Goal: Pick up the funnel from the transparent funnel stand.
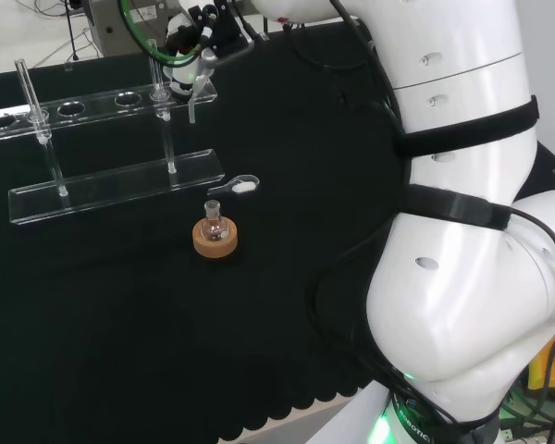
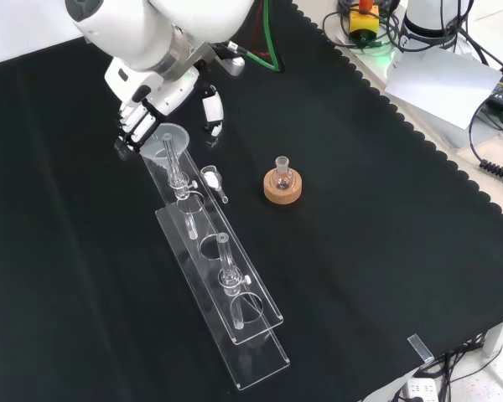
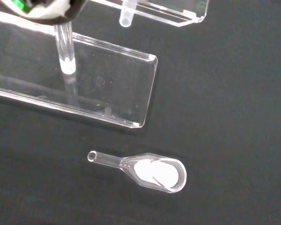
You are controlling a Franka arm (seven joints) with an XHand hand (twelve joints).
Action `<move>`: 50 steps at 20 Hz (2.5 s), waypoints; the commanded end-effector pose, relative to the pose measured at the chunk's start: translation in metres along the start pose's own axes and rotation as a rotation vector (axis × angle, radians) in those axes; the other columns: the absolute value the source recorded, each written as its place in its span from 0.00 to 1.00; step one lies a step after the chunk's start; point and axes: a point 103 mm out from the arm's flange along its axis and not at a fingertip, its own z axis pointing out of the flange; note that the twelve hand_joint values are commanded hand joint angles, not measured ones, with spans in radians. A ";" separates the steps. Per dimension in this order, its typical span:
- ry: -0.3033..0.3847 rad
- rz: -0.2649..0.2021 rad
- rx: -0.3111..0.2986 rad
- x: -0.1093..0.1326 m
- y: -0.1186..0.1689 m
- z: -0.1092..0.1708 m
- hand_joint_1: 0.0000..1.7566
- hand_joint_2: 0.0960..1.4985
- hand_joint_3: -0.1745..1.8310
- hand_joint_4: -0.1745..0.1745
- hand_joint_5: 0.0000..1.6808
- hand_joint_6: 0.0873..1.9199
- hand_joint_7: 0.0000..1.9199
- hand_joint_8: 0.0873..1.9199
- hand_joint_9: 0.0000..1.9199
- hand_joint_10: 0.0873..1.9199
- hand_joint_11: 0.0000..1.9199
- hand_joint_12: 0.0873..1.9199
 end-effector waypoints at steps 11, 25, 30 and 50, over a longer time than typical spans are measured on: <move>-0.027 -0.004 -0.001 0.007 0.009 0.001 0.45 0.33 0.44 0.51 0.09 0.00 0.00 0.24 0.12 0.42 0.20 0.76; -0.065 -0.013 -0.017 0.008 0.012 -0.001 0.45 0.32 0.45 0.49 0.15 0.00 0.02 0.31 0.20 0.36 0.20 0.75; -0.142 0.005 -0.106 0.014 0.010 -0.007 0.47 0.35 0.45 0.46 0.33 0.02 0.26 0.33 0.40 0.27 0.26 0.69; -0.262 0.089 -0.263 -0.006 -0.085 -0.107 0.53 0.39 0.47 0.53 0.45 0.39 0.42 0.32 0.61 0.21 0.39 0.61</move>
